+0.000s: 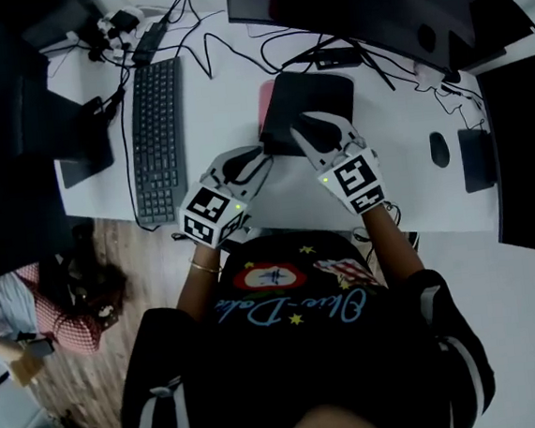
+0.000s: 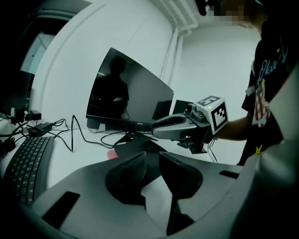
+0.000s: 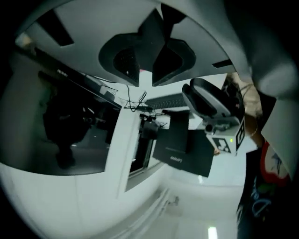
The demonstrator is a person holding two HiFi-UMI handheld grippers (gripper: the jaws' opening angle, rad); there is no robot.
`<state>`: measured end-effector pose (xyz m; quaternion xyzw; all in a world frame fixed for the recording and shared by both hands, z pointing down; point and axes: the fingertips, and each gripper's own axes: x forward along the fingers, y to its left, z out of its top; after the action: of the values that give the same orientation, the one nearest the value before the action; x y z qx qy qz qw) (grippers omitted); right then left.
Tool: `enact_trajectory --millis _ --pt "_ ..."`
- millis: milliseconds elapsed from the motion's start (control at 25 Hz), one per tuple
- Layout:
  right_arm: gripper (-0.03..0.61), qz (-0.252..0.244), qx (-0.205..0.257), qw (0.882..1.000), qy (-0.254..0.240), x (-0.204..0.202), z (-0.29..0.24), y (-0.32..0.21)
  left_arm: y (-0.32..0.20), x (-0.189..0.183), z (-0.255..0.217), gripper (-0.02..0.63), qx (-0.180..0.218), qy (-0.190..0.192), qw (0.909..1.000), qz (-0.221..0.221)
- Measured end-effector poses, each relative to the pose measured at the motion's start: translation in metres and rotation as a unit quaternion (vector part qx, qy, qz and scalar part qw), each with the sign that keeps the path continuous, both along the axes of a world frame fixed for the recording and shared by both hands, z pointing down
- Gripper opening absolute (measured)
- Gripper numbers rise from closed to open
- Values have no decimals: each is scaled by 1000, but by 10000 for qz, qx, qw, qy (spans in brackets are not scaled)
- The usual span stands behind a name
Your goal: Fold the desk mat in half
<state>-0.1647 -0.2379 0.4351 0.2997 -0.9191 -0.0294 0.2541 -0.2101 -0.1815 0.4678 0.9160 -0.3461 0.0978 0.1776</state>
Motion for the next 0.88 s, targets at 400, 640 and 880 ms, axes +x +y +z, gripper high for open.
enact_trajectory --millis 400,640,880 --pt "3 1381 -614 9614 -2299 61 -47 9 -13 31 -61 11 641 491 9965 214" --pt "2 1455 -360 9598 -2373 89 -65 20 -14 53 -74 9 706 427 9965 116" --pt "2 1306 -236 9635 -2323 99 -71 22 -12 66 -75 9 736 307 9968 35"
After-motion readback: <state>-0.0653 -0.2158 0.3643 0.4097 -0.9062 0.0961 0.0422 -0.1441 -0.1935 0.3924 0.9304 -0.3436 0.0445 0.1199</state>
